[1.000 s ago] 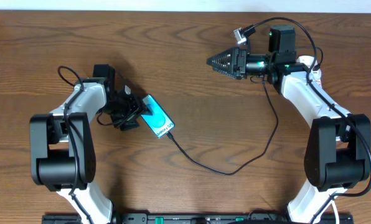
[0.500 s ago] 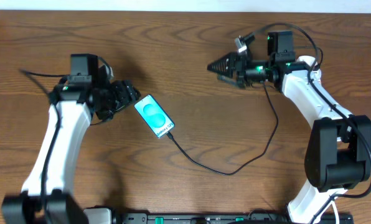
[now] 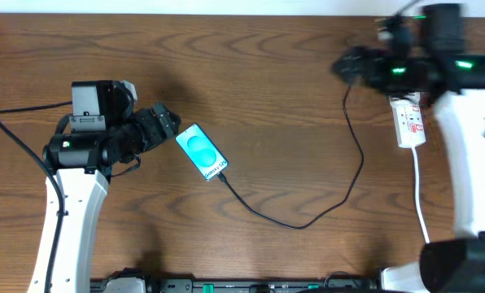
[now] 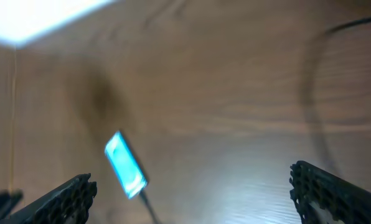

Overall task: Plug charger to phone and switch on socket
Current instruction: 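Move the right gripper to the power strip's charger socket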

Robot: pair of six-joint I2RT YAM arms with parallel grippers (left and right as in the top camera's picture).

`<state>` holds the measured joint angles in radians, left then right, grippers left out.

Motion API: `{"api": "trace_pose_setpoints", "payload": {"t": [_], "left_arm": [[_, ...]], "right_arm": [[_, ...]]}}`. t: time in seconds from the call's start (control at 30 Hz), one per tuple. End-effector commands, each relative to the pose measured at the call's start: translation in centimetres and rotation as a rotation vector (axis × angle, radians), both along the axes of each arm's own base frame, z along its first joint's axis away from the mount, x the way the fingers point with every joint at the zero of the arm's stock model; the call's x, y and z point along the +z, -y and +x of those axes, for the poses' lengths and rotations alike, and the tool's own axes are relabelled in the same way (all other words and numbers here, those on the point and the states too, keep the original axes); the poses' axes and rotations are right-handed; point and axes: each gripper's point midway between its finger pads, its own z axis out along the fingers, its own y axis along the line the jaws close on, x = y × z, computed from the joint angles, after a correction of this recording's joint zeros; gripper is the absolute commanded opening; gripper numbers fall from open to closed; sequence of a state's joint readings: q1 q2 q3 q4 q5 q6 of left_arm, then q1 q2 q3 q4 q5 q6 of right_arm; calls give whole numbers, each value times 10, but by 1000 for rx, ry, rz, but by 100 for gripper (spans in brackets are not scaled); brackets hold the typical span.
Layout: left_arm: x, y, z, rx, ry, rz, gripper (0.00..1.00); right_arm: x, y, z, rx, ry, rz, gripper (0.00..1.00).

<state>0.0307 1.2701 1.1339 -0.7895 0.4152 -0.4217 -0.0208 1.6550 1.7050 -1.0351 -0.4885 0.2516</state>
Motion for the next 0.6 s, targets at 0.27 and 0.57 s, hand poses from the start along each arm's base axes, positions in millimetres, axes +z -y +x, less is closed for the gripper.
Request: {"api": "trace_pose_setpoints", "payload": {"t": [0.27, 0.57], "left_arm": [[-1, -2, -3, 2, -12, 10, 92], [-1, -2, -3, 2, -13, 10, 92]], "right_arm": [[25, 156, -30, -194, 96, 206, 99], [-3, 199, -33, -206, 91, 319, 99]]}}
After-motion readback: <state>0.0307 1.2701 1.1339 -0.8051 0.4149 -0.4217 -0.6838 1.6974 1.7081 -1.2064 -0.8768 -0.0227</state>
